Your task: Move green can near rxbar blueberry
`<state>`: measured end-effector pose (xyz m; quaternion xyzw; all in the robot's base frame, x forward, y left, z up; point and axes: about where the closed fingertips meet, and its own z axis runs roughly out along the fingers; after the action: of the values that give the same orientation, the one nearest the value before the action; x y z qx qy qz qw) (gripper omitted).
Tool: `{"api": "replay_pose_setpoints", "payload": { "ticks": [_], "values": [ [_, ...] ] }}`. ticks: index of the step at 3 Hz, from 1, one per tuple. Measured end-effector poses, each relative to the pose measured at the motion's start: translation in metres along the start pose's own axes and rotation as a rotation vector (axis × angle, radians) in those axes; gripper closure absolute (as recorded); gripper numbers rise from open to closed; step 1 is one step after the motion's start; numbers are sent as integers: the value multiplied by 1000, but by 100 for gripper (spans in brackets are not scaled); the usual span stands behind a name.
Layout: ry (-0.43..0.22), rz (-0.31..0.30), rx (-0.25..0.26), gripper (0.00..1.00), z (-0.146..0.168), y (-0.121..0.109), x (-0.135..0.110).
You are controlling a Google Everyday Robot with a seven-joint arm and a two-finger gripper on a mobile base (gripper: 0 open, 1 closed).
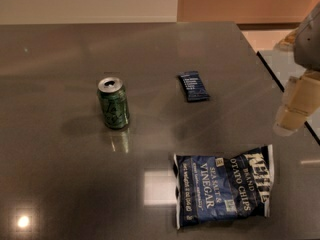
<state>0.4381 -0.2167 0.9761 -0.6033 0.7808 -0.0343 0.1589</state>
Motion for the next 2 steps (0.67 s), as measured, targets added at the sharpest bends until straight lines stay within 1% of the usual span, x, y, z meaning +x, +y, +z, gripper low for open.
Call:
{"api": "replay_pose_setpoints", "payload": {
  "ticks": [1, 2],
  "values": [
    [3, -4, 9, 0, 0, -4, -4],
    [-30, -23, 16, 0, 12, -15, -24]
  ]
}}
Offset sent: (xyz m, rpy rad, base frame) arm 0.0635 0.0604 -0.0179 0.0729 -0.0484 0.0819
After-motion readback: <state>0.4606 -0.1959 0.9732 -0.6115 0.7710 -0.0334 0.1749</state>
